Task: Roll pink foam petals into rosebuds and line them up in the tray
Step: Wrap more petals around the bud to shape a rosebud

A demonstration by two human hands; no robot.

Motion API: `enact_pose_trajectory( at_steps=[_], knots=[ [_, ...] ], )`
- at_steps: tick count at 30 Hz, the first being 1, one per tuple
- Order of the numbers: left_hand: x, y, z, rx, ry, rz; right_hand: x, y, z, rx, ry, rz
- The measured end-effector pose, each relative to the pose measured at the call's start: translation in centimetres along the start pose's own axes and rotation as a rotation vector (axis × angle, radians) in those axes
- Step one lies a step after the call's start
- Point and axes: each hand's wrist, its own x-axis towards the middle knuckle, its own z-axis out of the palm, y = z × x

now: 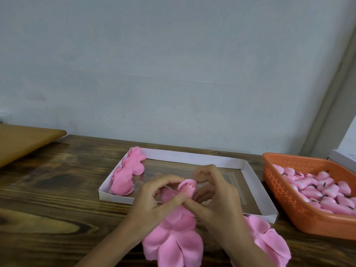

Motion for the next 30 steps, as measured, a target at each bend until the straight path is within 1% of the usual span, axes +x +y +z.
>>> enact_pose_trajectory(
  at_steps=[4, 6, 9, 11, 13, 15, 19, 22, 26, 30],
  knots=[
    [0.0, -0.3, -0.3, -0.011, -0.013, -0.028, 0.3, 0.0, -0.2, 0.005, -0.01, -0.064],
    [0.2, -0.3, -0.6, -0.07, 0.009, -0.054, 0.4, 0.2, -0.3, -0.011, -0.019, -0.086],
    [0.6, -0.5, -1.3, -0.235, 0.028, -0.21, 0.7, 0.9, -0.5, -0.013, -0.004, -0.074],
    [0.7, -1.1, -1.7, -0.29, 0.033, -0.302, 0.9, 1.3, -0.7, 0.008, 0.004, -0.063],
    [0.9, -1.5, -1.7, -0.339, 0.104, -0.368, 1.1, 1.5, -0.9, 0.031, -0.011, -0.05],
    [0.9, -1.6, -1.6, -0.374, 0.183, -0.393, 1.1, 1.7, -0.9, 0.051, -0.034, -0.04],
    [0.8, -1.9, -1.1, -0.333, 0.323, -0.367, 0.9, 1.5, -0.6, 0.022, -0.063, -0.122],
    [0.5, -1.6, -0.6, -0.346, 0.385, -0.365, 0.7, 1.1, -0.5, 0.043, -0.093, -0.153],
    [0.1, -0.8, 0.0, -0.254, 0.37, -0.233, 0.7, 0.9, -0.4, 0.007, -0.12, -0.171],
    [-0.3, 0.1, 0.5, -0.192, 0.288, -0.074, 0.4, 0.6, -0.2, -0.037, -0.12, -0.152]
  ],
)
